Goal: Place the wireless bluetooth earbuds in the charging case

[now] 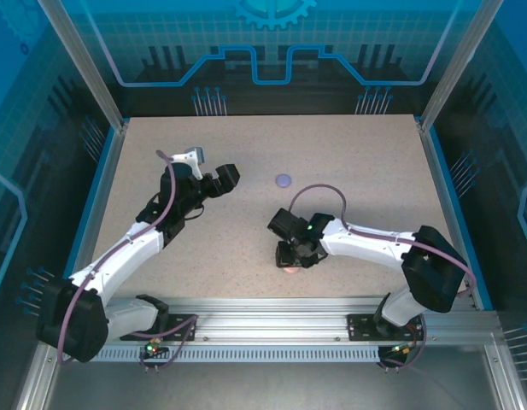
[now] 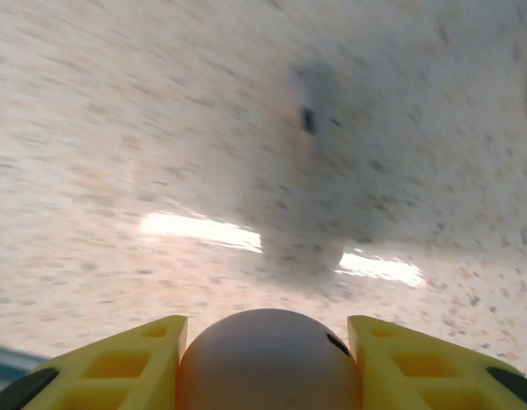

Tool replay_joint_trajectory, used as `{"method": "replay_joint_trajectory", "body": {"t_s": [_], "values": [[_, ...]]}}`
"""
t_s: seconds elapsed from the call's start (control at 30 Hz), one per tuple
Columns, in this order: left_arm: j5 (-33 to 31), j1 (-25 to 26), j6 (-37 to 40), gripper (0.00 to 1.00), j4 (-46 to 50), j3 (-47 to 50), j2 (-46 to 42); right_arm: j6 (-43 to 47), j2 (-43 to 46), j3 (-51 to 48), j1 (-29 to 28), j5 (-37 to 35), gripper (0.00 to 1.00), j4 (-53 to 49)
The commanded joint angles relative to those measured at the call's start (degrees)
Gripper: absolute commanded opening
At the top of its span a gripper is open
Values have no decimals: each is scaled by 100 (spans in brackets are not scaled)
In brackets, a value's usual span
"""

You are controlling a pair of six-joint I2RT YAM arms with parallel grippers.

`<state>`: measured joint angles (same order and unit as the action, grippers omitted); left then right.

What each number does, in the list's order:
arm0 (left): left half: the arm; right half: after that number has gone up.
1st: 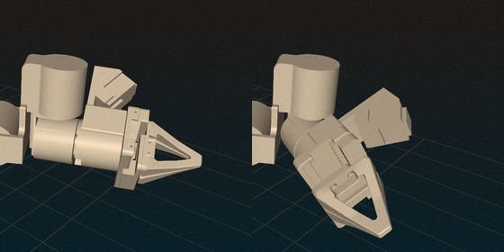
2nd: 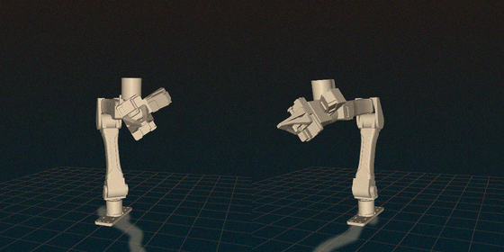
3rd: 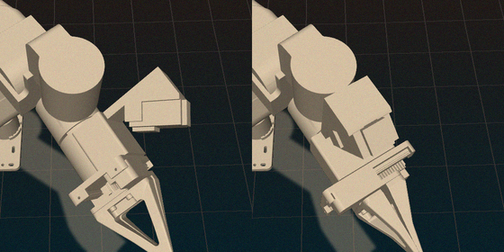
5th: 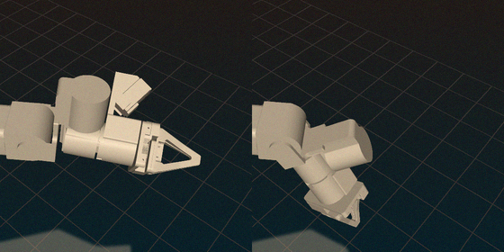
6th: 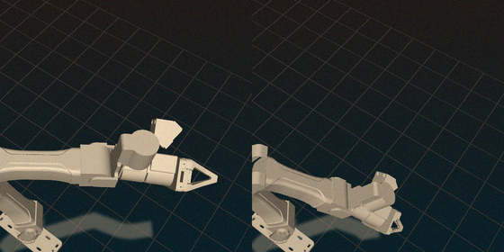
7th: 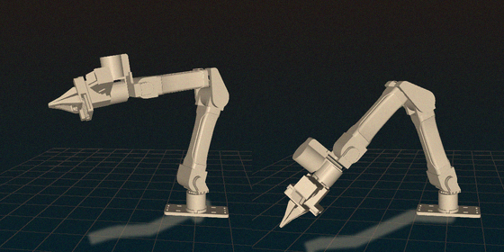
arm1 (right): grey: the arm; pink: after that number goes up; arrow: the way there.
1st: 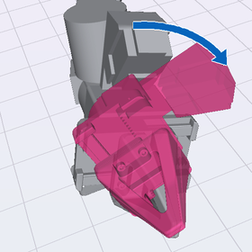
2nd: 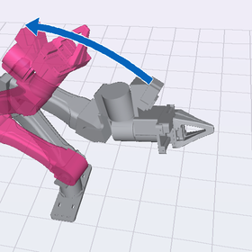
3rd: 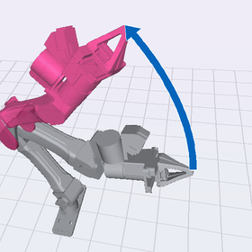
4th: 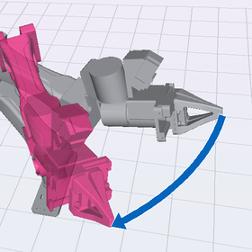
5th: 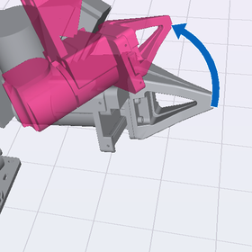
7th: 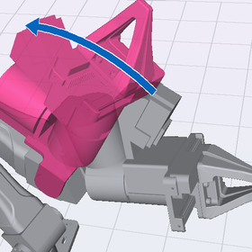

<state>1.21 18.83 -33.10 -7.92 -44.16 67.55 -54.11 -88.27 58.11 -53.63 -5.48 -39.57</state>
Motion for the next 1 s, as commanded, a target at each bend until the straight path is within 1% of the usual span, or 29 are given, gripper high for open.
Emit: {"method": "replay_joint_trajectory", "body": {"t_s": [0.0, 0.17, 0.23, 0.33, 0.43, 0.53, 0.6, 0.7, 0.8, 0.9, 0.97], "values": [[-82, -98, -325, 99, -363, 128, 32, 296, 32, 673, 23, 107, 38, 167], [549, -491, -661, 99, -506, 218, 107, 481, -549, 1266, 378, 498, 38, 933], [682, -648, -768, 99, -508, 252, 147, 422, -807, 1383, 562, 730, 37, 1292], [745, -879, -1288, 99, -427, 341, 244, 315, -1222, 1605, 772, 985, 37, 1742], [1139, -1095, -1673, 99, -495, 494, 383, 163, -1648, 1887, 912, 1086, 37, 1871], [1393, -1136, -1888, 99, -824, 764, 433, -54, -2067, 2184, 1035, 1219, 37, 1900], [1593, -1136, -2011, 99, -1219, 1010, 426, -252, -2298, 2342, 1110, 1262, 37, 1935], [1841, -1140, -1981, 99, -1606, 1289, 409, -564, -2619, 2634, 1230, 1387, 37, 1929], [2012, -1121, -1733, 99, -1701, 1456, 408, -838, -2902, 3024, 1348, 1451, 37, 1776], [1997, -1041, -1588, 98, -1958, 1724, 438, -1089, -3139, 3388, 1441, 1521, 37, 1633], [1979, -911, -1471, 95, -2140, 1834, 518, -1247, -3258, 3584, 1485, 1589, 37, 1572]]}}
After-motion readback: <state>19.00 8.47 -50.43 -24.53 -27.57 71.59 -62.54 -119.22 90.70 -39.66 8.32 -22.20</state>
